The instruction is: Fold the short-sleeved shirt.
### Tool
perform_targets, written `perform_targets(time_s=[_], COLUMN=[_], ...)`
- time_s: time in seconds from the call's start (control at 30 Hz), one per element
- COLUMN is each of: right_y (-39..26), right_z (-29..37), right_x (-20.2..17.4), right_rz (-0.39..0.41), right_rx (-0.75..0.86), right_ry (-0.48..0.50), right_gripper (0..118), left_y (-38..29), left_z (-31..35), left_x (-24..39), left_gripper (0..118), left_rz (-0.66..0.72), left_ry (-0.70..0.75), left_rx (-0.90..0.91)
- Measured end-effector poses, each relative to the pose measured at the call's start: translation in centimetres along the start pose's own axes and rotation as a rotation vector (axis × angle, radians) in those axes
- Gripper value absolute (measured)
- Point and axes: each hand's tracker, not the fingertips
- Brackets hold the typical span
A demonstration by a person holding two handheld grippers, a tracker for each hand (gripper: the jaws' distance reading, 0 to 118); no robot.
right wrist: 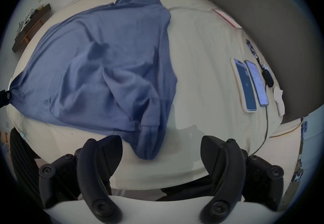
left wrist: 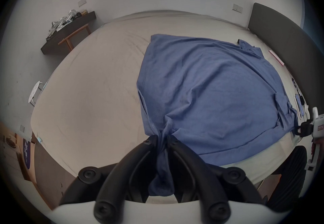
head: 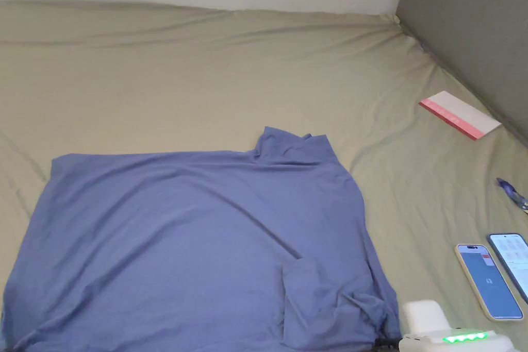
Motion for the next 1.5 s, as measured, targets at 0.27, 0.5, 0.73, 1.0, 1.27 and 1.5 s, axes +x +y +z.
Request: perform_targets(time_s=[0.27, 0.5, 0.73, 1.0, 1.27, 1.5], right_y=[0.3, 0.5, 1.9, 5.6, 12.2, 17.2], right_z=[-1.3, 0.0, 4.7, 7.1, 2.2, -4.0], right_x=[-1.1, -2.0, 0.9, 1.8, 1.0, -0.2], right_rz=[0.025, 0.101, -0.026, -0.09, -0.149, -0.138], right_rx=[0.025, 0.132, 0.277, 0.363, 0.274, 0.15], right_ry=[0.102, 0.079, 0.201, 0.253, 0.222, 0.174], right_gripper=[49, 12, 12, 12, 12, 12], left_y=[-0.9, -1.8, -0.7, 5.5, 11.8, 14.2], left_z=[-1.3, -1.7, -0.3, 0.8, -5.5, -13.0], left_x=[-0.2, -0.6, -2.4, -3.0, -2.4, -1.4], left_gripper=[10, 10, 10, 10, 10, 10], left_rz=[-0.02, -0.043, 0.151, 0.263, 0.319, 0.308], left_ry=[0.016, 0.01, -0.095, -0.149, -0.164, -0.128], left_rx=[-0.051, -0.076, 0.027, 0.157, 0.1, -0.051])
